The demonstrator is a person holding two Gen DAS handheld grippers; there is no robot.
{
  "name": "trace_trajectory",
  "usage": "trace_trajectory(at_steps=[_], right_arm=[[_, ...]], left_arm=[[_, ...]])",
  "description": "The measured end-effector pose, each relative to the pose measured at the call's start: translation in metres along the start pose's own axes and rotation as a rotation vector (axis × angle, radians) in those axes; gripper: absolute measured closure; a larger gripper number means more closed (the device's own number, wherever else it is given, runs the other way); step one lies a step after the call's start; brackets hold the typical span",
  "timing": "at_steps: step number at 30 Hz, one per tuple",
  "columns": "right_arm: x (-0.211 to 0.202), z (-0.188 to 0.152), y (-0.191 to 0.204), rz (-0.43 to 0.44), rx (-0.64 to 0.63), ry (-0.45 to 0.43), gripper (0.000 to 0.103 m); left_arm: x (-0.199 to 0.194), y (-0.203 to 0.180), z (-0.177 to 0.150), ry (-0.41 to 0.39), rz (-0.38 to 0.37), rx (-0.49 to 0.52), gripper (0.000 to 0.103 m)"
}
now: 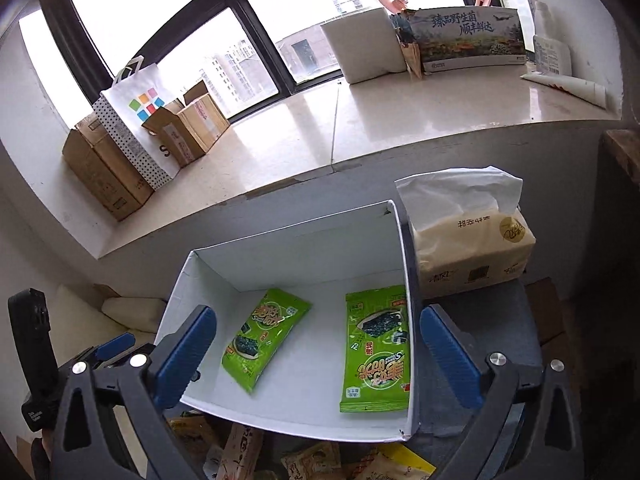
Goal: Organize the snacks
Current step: 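Carry both green seaweed packs over the white box and release them inside, then grasp the long cream biscuit bag with the right gripper while the left grasps the pink bar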
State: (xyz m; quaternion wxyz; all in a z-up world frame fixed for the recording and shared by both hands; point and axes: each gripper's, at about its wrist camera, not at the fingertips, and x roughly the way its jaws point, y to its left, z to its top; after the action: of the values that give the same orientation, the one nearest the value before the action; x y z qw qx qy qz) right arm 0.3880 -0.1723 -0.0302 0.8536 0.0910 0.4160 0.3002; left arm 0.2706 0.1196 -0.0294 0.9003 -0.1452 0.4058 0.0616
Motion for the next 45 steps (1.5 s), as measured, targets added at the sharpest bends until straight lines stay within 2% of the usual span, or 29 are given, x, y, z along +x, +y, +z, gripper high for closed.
trace_trajectory(at_steps=[5,7,8,10,13,15,18,21,23,25,29,40,41,42,43,45], right_arm=[[-0.039,-0.018,0.011,0.152,0.036,-0.122,0.000],[-0.059,-0.033,0.019,0.177,0.006,-0.146,0.000],[-0.070,-0.042,0.024,0.177,-0.032,-0.162,0.000],[-0.091,-0.066,0.037,0.145,-0.126,-0.186,0.000],[-0.111,-0.106,0.049,0.105,-0.230,-0.155,0.000],[-0.120,-0.135,0.050,0.073,-0.282,-0.124,0.000],[-0.129,-0.172,0.044,-0.009,-0.342,-0.130,0.000],[-0.126,-0.192,0.041,-0.051,-0.399,-0.070,0.000],[-0.118,-0.196,0.039,-0.088,-0.434,-0.036,0.000],[-0.108,-0.194,0.039,-0.113,-0.450,-0.003,0.000],[-0.079,-0.183,0.034,-0.100,-0.468,0.087,0.000],[0.003,-0.183,0.043,-0.187,-0.676,0.288,0.000],[0.008,-0.183,0.041,-0.191,-0.679,0.299,0.001],[0.011,-0.183,0.039,-0.195,-0.681,0.308,0.012],[0.014,-0.183,0.037,-0.195,-0.676,0.317,0.029],[0.015,-0.179,0.030,-0.146,-0.616,0.336,0.046]], left_arm=[[-0.034,-0.008,-0.016,-0.074,-0.074,0.065,0.000],[-0.048,-0.013,-0.034,-0.111,-0.091,0.100,0.000],[-0.052,-0.015,-0.045,-0.094,-0.088,0.127,0.000],[-0.063,-0.016,-0.067,-0.067,-0.106,0.159,0.000],[-0.092,-0.018,-0.104,-0.097,-0.115,0.203,0.000],[-0.108,-0.015,-0.127,-0.108,-0.114,0.199,0.000],[-0.125,-0.008,-0.156,-0.107,-0.128,0.163,0.000],[-0.136,-0.001,-0.175,-0.114,-0.103,0.126,0.000],[-0.136,0.002,-0.183,-0.093,-0.137,0.095,0.000],[-0.136,0.004,-0.188,-0.086,-0.142,0.078,0.000],[-0.130,0.003,-0.193,-0.072,-0.106,0.090,0.000],[-0.121,0.013,-0.197,-0.052,-0.104,0.063,0.000],[-0.119,0.014,-0.197,-0.048,-0.103,0.060,0.000],[-0.117,0.015,-0.198,-0.044,-0.103,0.056,0.000],[-0.115,0.016,-0.198,-0.038,-0.100,0.052,0.000],[-0.109,0.016,-0.199,-0.026,-0.096,0.050,0.000]])
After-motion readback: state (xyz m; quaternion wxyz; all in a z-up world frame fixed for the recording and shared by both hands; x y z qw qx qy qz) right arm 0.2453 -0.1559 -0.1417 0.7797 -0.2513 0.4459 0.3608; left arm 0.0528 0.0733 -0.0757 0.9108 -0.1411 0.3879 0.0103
